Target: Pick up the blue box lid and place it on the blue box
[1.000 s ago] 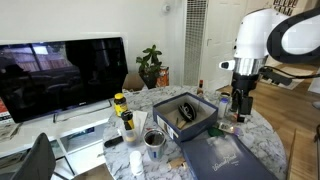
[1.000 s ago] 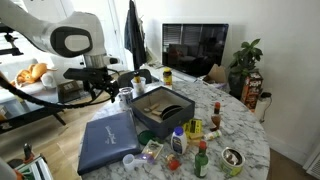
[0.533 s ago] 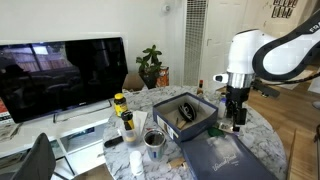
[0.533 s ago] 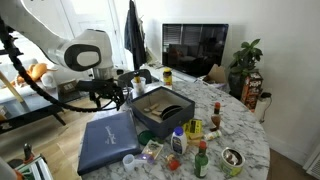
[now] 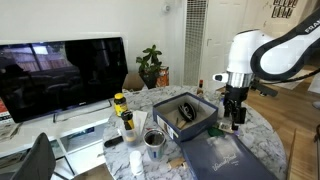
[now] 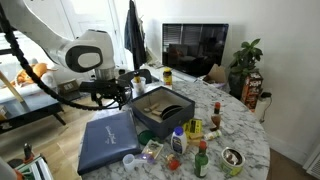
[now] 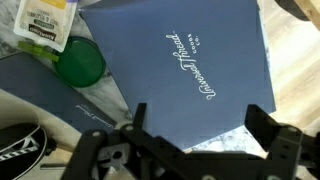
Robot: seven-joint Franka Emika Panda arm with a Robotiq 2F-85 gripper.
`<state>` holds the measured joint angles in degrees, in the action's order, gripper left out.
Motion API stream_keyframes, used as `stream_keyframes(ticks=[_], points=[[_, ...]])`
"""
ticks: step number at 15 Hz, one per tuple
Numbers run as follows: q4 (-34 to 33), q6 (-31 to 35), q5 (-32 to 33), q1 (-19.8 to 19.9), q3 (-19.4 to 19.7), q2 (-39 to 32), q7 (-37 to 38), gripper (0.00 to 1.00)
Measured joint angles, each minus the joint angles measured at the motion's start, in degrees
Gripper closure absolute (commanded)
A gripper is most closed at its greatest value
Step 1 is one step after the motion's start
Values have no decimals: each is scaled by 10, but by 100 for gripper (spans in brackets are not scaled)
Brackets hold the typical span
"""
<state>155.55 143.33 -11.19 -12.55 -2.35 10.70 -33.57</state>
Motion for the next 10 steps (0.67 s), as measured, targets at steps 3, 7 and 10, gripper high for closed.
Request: stream_keyframes(ticks=[3,7,10], points=[[-1,41,-30,0,11,-40,-105,0],[-17,59,-64,5,9,-108,-209,0],[-28,71,-86,25,-2,-153,-248,0]])
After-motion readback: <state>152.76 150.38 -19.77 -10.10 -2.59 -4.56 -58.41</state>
